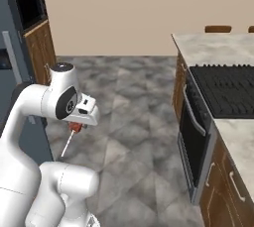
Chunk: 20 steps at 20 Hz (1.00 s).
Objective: Store the kebab skewer in the freezer for long-term storage. Close the freezer door after placing the cooked food.
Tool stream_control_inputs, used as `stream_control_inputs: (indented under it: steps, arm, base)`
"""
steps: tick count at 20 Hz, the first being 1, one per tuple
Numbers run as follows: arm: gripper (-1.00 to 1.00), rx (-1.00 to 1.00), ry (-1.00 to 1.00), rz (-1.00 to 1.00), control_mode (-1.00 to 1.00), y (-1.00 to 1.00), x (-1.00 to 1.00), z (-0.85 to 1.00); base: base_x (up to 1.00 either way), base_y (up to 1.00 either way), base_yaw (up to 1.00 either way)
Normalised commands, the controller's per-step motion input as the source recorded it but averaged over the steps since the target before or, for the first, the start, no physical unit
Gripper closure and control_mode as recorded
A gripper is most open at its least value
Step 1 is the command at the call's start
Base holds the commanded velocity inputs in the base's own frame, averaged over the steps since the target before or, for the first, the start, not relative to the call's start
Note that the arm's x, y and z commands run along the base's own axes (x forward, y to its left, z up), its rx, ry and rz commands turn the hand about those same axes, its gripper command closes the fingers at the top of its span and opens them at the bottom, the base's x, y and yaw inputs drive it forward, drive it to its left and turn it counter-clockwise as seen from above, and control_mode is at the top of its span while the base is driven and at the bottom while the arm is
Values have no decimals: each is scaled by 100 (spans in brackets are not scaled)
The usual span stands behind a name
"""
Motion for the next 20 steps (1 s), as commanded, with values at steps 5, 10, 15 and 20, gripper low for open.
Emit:
stream_control_inputs:
  steps: [5, 10, 15, 20]
  arm:
    - [100, 0, 0, 0, 100, 0, 0, 0]
    - [100, 0, 0, 0, 100, 0, 0, 0]
    - [100, 0, 0, 0, 100, 0, 0, 0]
    - [100, 0, 0, 0, 100, 0, 0, 0]
  base:
    - [100, -9, 10]
    - [99, -11, 19]
    - [72, -28, 19]
    - [46, -41, 13]
